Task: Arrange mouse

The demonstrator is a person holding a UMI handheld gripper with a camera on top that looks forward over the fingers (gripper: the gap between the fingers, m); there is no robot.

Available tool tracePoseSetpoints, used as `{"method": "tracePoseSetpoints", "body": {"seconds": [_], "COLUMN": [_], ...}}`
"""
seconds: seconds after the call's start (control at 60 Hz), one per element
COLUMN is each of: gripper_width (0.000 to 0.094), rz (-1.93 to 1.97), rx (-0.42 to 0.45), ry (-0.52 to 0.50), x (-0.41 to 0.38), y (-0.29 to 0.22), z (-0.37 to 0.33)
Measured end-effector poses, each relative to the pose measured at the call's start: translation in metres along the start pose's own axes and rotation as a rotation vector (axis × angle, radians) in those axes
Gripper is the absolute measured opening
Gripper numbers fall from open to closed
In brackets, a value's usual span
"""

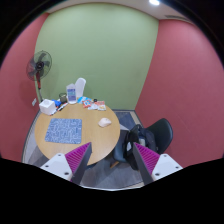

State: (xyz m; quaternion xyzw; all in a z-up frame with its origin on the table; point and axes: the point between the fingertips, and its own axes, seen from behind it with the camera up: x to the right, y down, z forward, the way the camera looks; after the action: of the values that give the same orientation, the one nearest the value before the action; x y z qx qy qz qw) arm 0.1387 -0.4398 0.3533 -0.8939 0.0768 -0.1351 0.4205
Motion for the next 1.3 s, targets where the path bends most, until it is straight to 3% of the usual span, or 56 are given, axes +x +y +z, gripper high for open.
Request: {"method": "tracePoseSetpoints", "body": {"seconds": [0.183, 0.383, 0.55, 0.917, 1.133, 1.3], "gripper_width": [0.084, 0.0842, 0.0842, 0.0842, 0.0836, 0.0834], "rz": [0.029, 0.079, 0.125, 0.123, 0.12, 0.134], "rx": [-0.032, -0.1, -0.095, 0.063, 0.032, -0.009], "ry": [0.016, 0.012, -0.02, -0.117, -0.17, -0.194], "x": [-0.019, -0.044, -0.063, -0.079, -0.088, -0.091], "y": [0.02, 0.074, 0.095, 0.054, 0.035, 0.022], "z": [0.012, 0.045, 0.099, 0.322, 0.457, 0.522]}}
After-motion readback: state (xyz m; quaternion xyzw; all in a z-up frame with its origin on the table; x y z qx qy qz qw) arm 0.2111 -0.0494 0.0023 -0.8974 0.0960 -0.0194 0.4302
